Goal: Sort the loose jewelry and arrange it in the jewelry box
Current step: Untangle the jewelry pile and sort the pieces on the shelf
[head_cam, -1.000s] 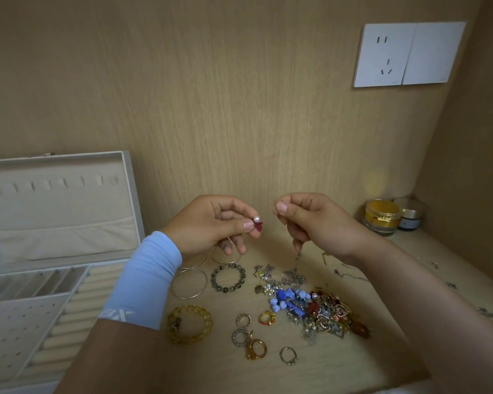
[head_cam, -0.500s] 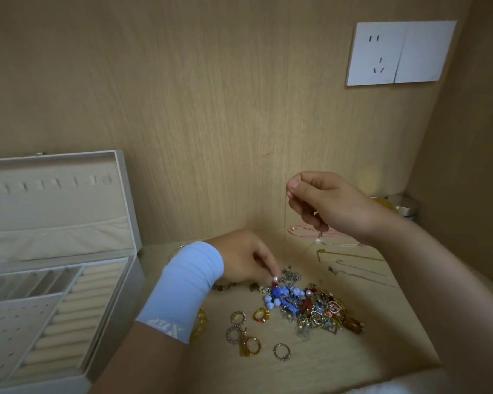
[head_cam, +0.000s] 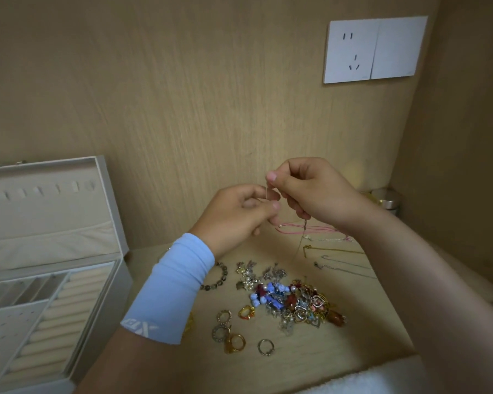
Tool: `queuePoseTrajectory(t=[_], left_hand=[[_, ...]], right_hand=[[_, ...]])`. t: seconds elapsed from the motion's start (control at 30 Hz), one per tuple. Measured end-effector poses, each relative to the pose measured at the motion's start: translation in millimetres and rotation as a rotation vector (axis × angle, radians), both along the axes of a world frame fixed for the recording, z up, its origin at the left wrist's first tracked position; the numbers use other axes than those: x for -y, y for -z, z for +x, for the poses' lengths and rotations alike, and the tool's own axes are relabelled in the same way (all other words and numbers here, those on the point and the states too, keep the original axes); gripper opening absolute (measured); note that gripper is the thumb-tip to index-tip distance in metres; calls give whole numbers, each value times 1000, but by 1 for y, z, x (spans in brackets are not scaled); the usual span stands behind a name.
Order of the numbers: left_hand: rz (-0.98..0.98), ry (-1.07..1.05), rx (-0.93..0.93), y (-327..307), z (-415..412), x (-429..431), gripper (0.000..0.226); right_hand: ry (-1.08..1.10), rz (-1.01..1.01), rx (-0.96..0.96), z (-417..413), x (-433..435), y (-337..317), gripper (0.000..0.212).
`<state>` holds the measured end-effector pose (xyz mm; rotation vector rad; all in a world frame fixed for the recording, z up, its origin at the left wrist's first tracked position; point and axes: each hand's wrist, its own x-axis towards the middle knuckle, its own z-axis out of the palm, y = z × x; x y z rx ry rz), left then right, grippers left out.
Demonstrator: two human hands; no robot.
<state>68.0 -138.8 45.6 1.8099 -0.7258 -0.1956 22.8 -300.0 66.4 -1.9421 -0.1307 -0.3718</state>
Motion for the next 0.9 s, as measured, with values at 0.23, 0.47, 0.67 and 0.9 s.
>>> queuePoseTrajectory(t=[0.23,0.47,0.67,0.9], left_hand=[[-147,-15,-70,-42,7,4,13],[-318,39,-190,-72,9,4,17],[-534,-41,-348,-78,15,-14,21],[-667,-122,-434,-59,27,-25,12]], right_hand=[[-67,138,-45,0,7,-1,33],[-205,-55,-182,-1,4,10,20],[-258,36,-268,-5,9,20,24],[-139,-38,-358,-8,32,29,20]])
